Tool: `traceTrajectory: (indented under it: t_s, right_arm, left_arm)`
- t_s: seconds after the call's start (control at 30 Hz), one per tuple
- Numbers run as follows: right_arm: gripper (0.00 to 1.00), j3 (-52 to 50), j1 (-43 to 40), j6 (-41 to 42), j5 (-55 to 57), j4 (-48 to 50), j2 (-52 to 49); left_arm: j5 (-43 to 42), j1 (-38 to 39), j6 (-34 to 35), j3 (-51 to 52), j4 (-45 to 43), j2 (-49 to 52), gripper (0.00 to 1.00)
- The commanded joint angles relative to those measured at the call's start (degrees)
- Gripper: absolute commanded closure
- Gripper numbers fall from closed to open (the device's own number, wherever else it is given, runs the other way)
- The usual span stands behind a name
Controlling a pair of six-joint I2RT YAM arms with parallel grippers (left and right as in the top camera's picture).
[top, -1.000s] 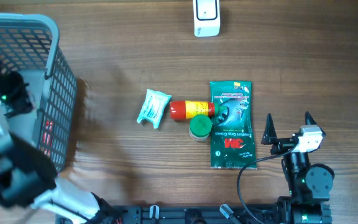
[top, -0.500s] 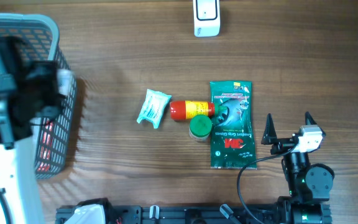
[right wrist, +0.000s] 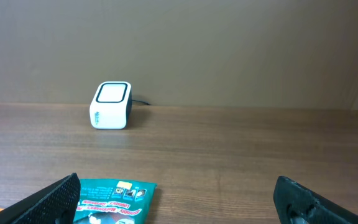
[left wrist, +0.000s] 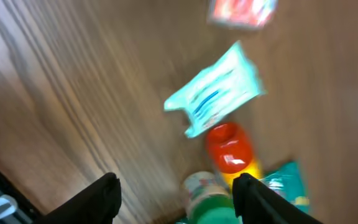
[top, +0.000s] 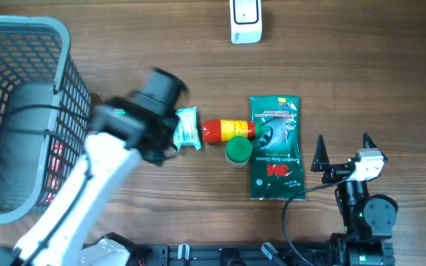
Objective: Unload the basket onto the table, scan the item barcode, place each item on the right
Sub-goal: 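Carry the red-white box out and place it left of the wipes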
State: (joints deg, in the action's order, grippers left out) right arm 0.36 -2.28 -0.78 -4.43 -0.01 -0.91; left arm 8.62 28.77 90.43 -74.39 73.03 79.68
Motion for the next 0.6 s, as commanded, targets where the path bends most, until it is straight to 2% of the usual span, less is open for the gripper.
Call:
traceTrajectory:
  t_s: [0.0, 0.13, 0.27, 0.37, 0.5, 0.57]
  right_arm:
    - [0.00, -0.1, 0.2, -0.6, 0.8, 0.1, 0.1]
    - [0.00, -0.1, 0.2, -0.6, 0.8, 0.1, 0.1]
    - [0.00, -0.1, 0.2, -0.6, 0.8, 0.1, 0.1]
    - [0.00, -0.1, 0.2, -0.6, 0.8, 0.1, 0.1]
    - [0.00, -0.1, 0.2, -0.6, 0.8, 0.1, 0.1]
    - [0.00, -0.1, 0.2, -0.6, 0.8, 0.1, 0.1]
  left_arm:
    - [3.5, 3.4, 7.4, 7.4, -6.4, 1.0, 0.34]
    - [9.1, 3.1, 7.0, 10.3, -10.5, 2.2, 0.27]
    - [14.0, 2.6, -1.6, 10.3, -15.4, 4.1, 0.17]
    - [16.5, 2.6, -7.8, 10.1, -18.4, 4.3, 0.16]
    - [22.3, 1.9, -8.6, 4.4, -15.2, 1.8, 0.12]
    - [23.6, 0.9, -12.8, -1.3, -13.1, -0.2, 0.10]
